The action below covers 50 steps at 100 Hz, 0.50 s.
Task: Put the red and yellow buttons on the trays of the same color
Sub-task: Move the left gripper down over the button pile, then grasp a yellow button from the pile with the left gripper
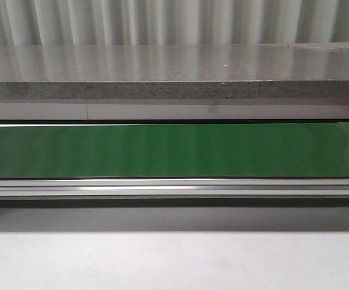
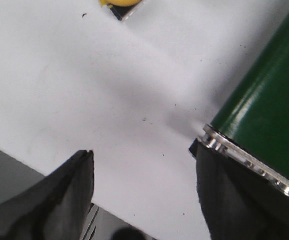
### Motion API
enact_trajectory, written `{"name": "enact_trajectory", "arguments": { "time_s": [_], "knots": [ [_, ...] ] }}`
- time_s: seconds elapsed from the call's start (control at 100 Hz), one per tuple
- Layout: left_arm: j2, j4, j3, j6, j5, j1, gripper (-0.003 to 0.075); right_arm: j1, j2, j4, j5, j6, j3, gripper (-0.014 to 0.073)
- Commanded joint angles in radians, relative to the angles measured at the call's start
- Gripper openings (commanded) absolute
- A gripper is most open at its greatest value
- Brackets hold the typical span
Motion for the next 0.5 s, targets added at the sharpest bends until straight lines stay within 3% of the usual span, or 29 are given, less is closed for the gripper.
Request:
{"name": "enact_trajectory", "arguments": {
  "time_s": [0.0,0.49],
  "knots": [
    [0.009,-0.018,-0.036,-0.011,-0.041,0.002,0.0430,-0.001,0.007,-0.002,-0.066,-0.010,-0.024,-0.0067],
    [0.196,0.005,-0.157,-0.015,-0.103,0.002,0.0430,-0.001,0.007,-0.002,-0.066,-0.010,-0.024,-0.0067]
  ]
}}
